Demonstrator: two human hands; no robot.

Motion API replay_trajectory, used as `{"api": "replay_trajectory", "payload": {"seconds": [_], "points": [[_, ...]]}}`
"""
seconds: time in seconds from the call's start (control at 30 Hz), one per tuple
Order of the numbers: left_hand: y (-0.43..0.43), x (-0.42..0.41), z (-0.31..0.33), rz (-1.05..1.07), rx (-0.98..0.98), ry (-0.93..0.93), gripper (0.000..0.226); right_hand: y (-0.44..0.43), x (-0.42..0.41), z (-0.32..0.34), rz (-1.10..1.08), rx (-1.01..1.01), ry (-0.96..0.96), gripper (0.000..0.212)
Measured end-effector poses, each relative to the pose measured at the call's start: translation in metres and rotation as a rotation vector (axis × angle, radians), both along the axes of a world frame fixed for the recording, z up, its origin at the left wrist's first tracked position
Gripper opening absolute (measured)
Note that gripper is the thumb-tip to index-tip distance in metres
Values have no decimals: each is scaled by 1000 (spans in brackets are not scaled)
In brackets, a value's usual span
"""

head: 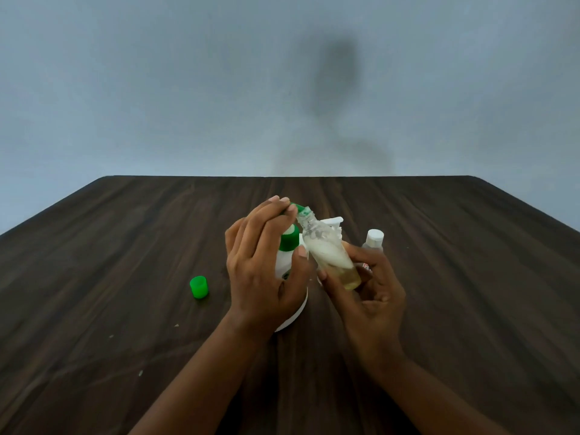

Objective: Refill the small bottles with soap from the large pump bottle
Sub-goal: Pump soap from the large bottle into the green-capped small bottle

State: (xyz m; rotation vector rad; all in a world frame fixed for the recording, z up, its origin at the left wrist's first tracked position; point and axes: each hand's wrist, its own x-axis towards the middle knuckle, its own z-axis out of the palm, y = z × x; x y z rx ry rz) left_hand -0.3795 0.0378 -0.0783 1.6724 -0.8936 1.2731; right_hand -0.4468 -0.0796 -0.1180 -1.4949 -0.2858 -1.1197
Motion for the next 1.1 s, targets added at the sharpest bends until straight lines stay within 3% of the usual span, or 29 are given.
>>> {"api": "replay_trajectory", "payload": {"seconds": [0.47,1.1], "points": [[-3,6,-7,-25,-20,-35,21,-2,-1,-6,37,9,25,31],[-5,6,-15,-13,-6,-44,30,-4,2,-4,8,-14,1,32]]}}
